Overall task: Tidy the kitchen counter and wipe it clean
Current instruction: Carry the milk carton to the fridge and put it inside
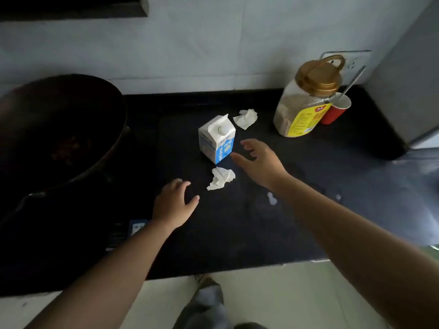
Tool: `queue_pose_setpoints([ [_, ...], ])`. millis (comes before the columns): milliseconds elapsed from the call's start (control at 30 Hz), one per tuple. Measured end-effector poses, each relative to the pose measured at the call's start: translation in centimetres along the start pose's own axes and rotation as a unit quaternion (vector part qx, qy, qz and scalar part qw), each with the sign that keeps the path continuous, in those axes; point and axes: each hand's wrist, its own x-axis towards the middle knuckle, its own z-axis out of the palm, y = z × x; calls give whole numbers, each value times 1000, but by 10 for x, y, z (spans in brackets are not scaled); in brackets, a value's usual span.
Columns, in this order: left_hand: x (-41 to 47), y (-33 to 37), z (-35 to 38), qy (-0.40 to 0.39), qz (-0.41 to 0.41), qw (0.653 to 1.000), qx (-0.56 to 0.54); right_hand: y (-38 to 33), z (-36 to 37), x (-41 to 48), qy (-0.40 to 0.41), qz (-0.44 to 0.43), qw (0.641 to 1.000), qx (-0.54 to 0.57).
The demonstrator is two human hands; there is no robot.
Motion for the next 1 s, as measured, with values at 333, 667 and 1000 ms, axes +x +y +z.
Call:
queue_pose_setpoints([
  [333,32,-26,18,-7,13,995,99,-4,38,72,50,13,998,22],
  [667,30,-27,21,8,13,996,87,-5,54,71,85,9,995,60],
  [1000,31,-28,24,14,8,996,91,7,57,35,104,44,991,64],
])
